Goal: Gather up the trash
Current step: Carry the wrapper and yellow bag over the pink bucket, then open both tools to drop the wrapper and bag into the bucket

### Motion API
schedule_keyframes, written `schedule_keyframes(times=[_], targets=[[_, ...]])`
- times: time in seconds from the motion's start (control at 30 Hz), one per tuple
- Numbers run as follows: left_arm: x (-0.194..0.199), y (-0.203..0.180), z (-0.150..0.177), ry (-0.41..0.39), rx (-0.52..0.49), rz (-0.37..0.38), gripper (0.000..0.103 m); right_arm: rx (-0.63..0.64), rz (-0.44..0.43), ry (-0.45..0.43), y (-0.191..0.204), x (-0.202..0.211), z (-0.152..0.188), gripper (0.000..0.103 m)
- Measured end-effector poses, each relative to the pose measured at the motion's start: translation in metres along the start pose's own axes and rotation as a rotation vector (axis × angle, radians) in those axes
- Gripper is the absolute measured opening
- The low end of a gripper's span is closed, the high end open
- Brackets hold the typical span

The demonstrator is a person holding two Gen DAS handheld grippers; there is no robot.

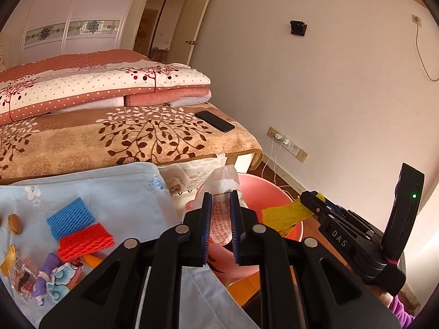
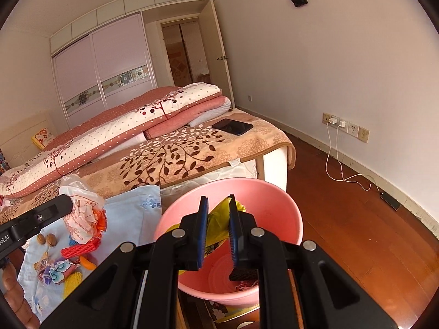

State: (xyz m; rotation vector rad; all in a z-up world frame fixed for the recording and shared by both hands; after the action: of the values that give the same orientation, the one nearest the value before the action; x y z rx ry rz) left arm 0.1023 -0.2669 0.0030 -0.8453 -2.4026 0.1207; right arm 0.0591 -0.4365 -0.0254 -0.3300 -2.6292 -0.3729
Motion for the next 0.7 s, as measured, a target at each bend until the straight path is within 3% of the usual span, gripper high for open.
schedule_keyframes(times=[0.37,0.7], targets=[[-0.065,-0.038,0.015,0.088,-0.047,0.05,0.013,-0.017,0.067,0.03,-0.039,-0.019,0.011,0.013],[-0.106,-0.044,0.029,0.156,-0.072,0.054,0.013,-0.012,0.083,0.078,-0.049,-0.041,0.024,0.014]])
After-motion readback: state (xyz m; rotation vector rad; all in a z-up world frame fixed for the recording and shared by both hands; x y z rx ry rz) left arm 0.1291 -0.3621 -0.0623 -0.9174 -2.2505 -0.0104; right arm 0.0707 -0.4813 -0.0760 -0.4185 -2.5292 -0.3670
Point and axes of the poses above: each gripper's, at about its wrist camera, not at the fingertips, and x roughly against the way its jaws point, y to its left, z to its underside, the point moved 8 cm from there along -x, roughly the way its jaws point
